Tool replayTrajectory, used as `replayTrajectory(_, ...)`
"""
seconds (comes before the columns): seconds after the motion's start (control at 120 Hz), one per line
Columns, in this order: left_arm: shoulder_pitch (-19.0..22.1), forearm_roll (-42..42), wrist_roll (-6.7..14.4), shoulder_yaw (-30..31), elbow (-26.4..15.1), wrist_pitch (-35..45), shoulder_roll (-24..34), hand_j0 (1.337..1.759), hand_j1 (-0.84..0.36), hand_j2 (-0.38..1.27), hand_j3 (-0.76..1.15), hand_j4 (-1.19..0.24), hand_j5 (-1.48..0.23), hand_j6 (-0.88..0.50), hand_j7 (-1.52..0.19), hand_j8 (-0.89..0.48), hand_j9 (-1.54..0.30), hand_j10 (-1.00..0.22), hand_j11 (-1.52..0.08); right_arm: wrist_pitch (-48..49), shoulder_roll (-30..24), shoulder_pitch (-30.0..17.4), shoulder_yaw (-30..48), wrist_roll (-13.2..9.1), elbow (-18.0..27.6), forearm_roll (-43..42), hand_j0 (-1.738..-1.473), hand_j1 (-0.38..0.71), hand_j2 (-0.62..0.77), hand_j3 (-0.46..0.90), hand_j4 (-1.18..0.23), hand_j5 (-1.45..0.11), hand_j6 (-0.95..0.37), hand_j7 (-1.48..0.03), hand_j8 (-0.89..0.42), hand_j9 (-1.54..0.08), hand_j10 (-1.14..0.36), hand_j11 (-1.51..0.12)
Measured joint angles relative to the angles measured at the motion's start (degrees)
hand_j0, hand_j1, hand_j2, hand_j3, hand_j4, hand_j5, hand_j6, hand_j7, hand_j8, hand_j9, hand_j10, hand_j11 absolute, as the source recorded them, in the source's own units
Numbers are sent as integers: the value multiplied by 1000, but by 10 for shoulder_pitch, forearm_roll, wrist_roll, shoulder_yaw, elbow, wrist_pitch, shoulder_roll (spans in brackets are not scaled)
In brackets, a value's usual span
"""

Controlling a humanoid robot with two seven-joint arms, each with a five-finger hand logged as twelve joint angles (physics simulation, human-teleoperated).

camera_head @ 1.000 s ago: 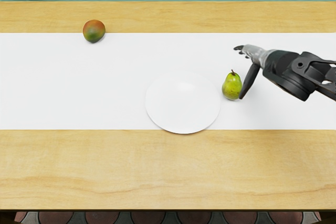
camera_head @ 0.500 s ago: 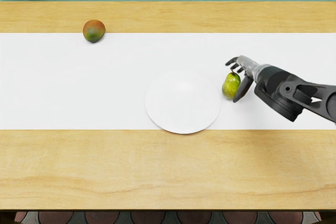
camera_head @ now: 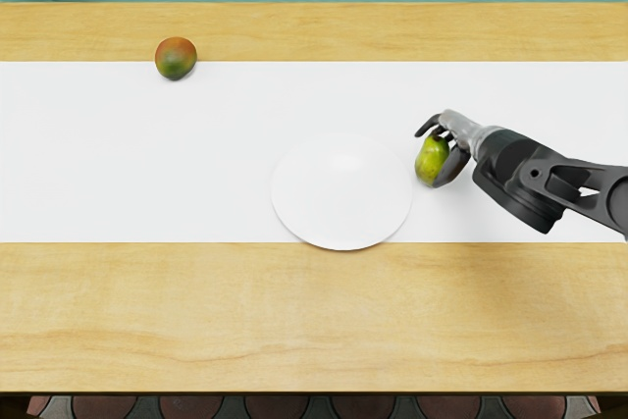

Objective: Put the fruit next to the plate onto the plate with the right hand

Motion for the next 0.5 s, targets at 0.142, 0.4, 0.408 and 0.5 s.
replayTrajectory(0.142,-1,0,0,0,0,0,0,1658,349,0,0,0,0,0,0,0,0,0,0,-1,4,1,-3,0,-2,-4,-1657,158,-66,-2,-446,-536,-413,-553,-366,-549,-438,-548)
replayTrajectory(0.4,0,0,0,0,0,0,0,1658,349,0,0,0,0,0,0,0,0,0,0,-1,11,1,-8,0,-5,-8,-1655,213,58,-1,-530,-582,-426,-627,-362,-602,-437,-613)
replayTrajectory(0.408,0,0,0,0,0,0,0,1658,349,0,0,0,0,0,0,0,0,0,0,0,11,1,-8,0,-5,-8,-1655,216,60,-1,-531,-584,-424,-629,-361,-603,-435,-614)
replayTrajectory(0.5,0,0,0,0,0,0,0,1658,349,0,0,0,0,0,0,0,0,0,0,0,11,1,-9,0,-5,-10,-1653,245,101,-2,-544,-601,-412,-646,-350,-621,-418,-631)
